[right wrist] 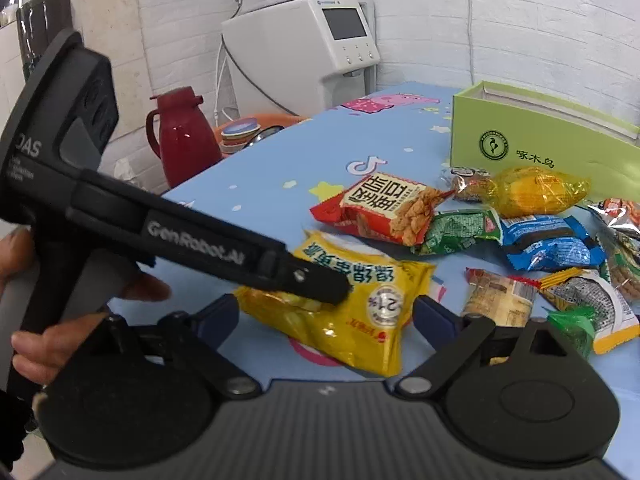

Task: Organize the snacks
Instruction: 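Grasp the yellow chip bag with the left tool, then carry the yellow chip bag into the green box and release it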

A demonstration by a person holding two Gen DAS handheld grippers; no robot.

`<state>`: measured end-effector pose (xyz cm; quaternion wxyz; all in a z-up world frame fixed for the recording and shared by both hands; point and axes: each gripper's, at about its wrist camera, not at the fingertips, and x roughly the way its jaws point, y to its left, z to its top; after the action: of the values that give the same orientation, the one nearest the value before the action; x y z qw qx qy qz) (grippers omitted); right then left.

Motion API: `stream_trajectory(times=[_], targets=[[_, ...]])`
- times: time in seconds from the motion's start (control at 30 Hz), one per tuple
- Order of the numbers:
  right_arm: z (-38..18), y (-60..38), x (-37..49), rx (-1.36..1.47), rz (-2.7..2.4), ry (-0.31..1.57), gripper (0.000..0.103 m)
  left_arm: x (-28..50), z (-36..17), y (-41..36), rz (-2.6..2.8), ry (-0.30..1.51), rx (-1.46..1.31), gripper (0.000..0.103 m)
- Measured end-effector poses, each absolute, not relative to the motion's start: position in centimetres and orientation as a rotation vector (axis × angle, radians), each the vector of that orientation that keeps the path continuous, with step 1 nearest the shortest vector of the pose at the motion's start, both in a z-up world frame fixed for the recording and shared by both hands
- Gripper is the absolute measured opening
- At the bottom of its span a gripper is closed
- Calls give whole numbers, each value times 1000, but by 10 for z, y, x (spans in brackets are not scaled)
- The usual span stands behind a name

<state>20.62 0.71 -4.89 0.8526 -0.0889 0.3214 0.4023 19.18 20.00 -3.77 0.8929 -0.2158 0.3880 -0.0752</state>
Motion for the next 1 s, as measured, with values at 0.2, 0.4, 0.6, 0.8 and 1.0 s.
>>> stream_trajectory(times=[0.2, 0.4, 0.6, 0.8, 1.0], targets=[[-58, 10, 220, -164, 825, 711, 93, 193, -39, 202, -133, 815, -424, 53], [-72, 18, 222, -202, 828, 714, 93, 192, -44, 197, -141, 817, -421, 51], [-70, 18, 223, -189, 818, 714, 82, 195, -44, 189, -138, 823, -410, 38], [-57, 15, 215, -219, 800, 697, 65, 191, -29, 176, -141, 791, -375, 14], [-40, 0, 207, -173, 794, 654, 65, 187, -14, 168, -166, 768, -374, 15]])
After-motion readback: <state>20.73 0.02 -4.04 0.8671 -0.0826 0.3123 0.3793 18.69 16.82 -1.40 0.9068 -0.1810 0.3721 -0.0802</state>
